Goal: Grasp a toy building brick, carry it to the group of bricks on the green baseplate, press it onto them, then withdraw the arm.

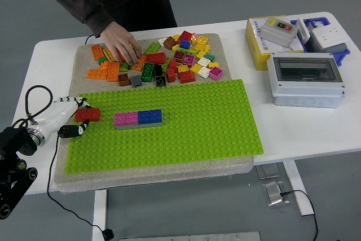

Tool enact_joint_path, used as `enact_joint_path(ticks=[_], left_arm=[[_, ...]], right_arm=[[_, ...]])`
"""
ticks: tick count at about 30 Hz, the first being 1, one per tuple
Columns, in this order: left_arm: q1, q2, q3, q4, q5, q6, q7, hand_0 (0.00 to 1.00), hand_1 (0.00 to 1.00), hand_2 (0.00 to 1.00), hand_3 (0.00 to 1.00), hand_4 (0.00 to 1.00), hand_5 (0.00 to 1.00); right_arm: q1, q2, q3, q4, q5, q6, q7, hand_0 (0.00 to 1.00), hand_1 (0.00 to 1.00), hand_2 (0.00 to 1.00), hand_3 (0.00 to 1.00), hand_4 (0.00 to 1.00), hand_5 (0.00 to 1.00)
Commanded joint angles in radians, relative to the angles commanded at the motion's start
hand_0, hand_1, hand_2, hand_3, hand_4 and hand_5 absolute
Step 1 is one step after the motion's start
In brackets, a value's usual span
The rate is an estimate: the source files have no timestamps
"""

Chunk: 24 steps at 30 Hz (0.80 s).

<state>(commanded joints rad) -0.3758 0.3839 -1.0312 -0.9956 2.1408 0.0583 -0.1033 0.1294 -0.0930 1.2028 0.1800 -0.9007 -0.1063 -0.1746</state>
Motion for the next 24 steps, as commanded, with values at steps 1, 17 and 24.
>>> enact_joint_path(ticks=[1, 17, 24], left_arm=[[0.0, 0.0, 0.0, 0.0, 0.0, 0.0, 0.0, 0.996, 0.974, 0.931, 0.596, 0.457, 0.211], [-0.007, 0.053, -0.022, -0.079, -0.033, -0.05, 0.041, 0.994, 0.971, 0.927, 0.573, 0.425, 0.186], [0.017, 0.079, -0.016, -0.212, -0.125, -0.154, 0.152, 0.993, 0.971, 0.93, 0.572, 0.428, 0.186]], right_arm=[[0.0, 0.0, 0.0, 0.0, 0.0, 0.0, 0.0, 0.622, 0.622, 0.625, 0.615, 0.467, 0.719], [0.001, -0.004, 0.001, 0.0, -0.003, 0.0, 0.0, 0.622, 0.622, 0.625, 0.615, 0.466, 0.722], [-0.003, -0.009, 0.01, 0.0, -0.005, -0.002, 0.002, 0.62, 0.619, 0.624, 0.615, 0.466, 0.723]])
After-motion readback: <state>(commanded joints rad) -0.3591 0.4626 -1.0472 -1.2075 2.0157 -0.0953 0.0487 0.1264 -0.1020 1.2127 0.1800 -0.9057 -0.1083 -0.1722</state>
